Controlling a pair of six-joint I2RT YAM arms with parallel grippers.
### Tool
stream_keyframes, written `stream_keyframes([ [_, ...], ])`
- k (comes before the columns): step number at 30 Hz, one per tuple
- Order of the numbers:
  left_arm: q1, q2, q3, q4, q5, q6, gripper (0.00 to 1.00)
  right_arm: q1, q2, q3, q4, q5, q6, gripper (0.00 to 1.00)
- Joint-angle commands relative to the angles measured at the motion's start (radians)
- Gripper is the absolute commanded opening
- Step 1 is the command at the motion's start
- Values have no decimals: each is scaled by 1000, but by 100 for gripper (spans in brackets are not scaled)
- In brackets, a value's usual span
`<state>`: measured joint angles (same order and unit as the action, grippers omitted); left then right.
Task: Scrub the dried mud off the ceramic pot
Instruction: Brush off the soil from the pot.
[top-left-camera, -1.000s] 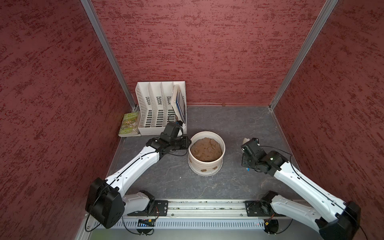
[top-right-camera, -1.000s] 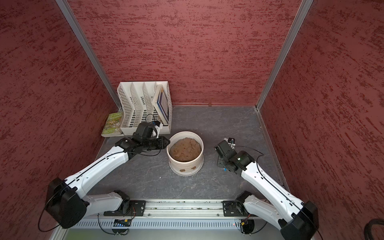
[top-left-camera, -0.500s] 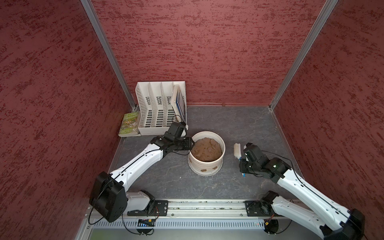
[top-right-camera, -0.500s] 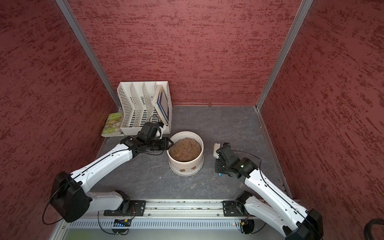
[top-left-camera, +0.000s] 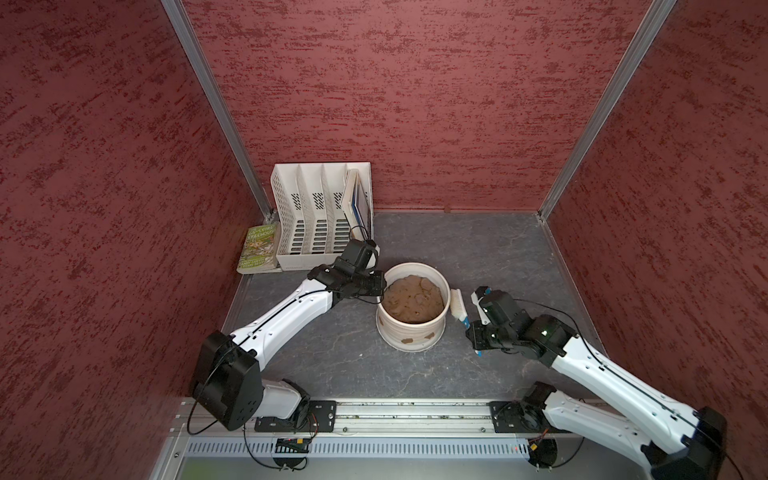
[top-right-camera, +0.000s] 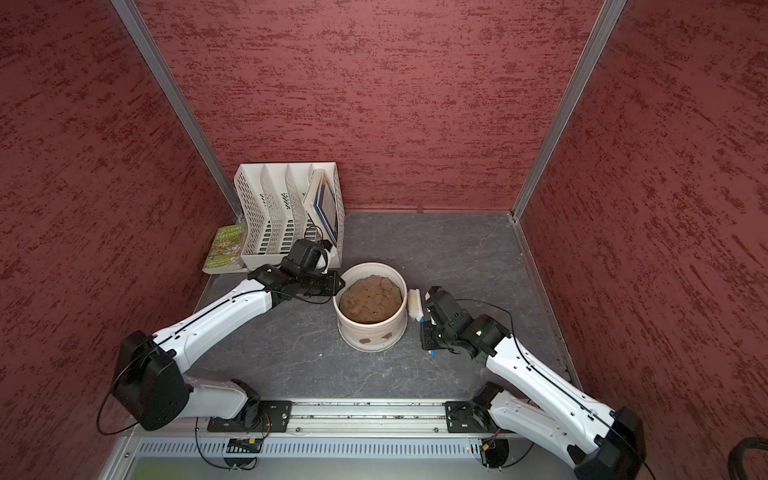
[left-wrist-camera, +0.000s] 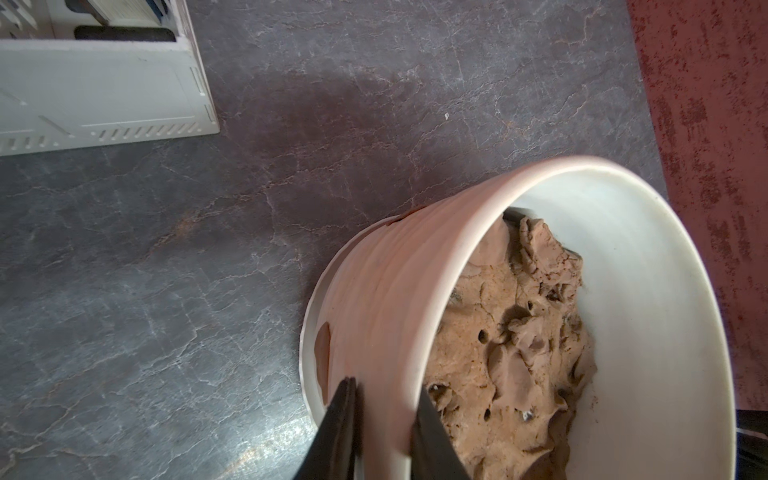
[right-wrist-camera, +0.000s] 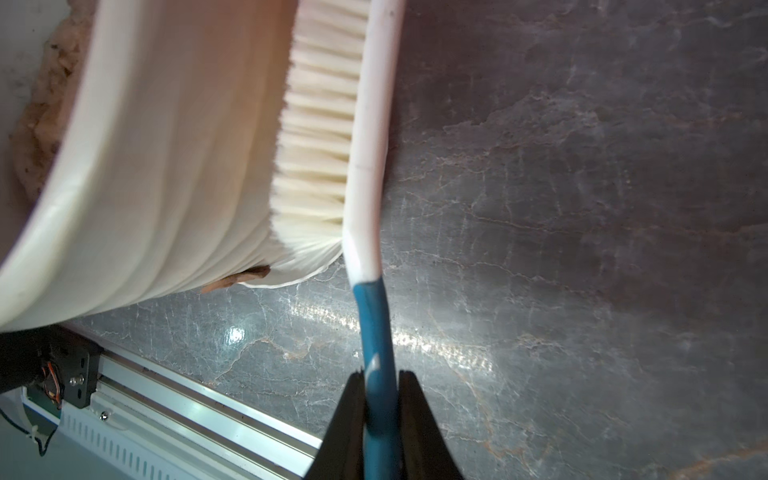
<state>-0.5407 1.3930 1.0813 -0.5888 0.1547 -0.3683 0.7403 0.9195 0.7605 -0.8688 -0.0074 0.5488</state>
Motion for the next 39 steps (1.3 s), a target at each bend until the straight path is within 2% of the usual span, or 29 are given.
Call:
stream_keyframes([
  [1,-1,24,36,31,14,6,16,35,7,35,65,33,-25,0],
  [7,-4,38,51,26,8,23,9,63,56,39,97,20,-39,0],
  [11,-9,44,62,22,-3,36,0,63,84,32,112,23,-33,0],
  [18,-57,66,87,14,-29,81,0,63,145,37,131,50,-16,0],
  [22,-67,74,91,17,-34,85,0,59,208,52,93,115,9,0],
  [39,-64,78,83,10,-62,83,0,-97,328,64,6,203,92,0],
])
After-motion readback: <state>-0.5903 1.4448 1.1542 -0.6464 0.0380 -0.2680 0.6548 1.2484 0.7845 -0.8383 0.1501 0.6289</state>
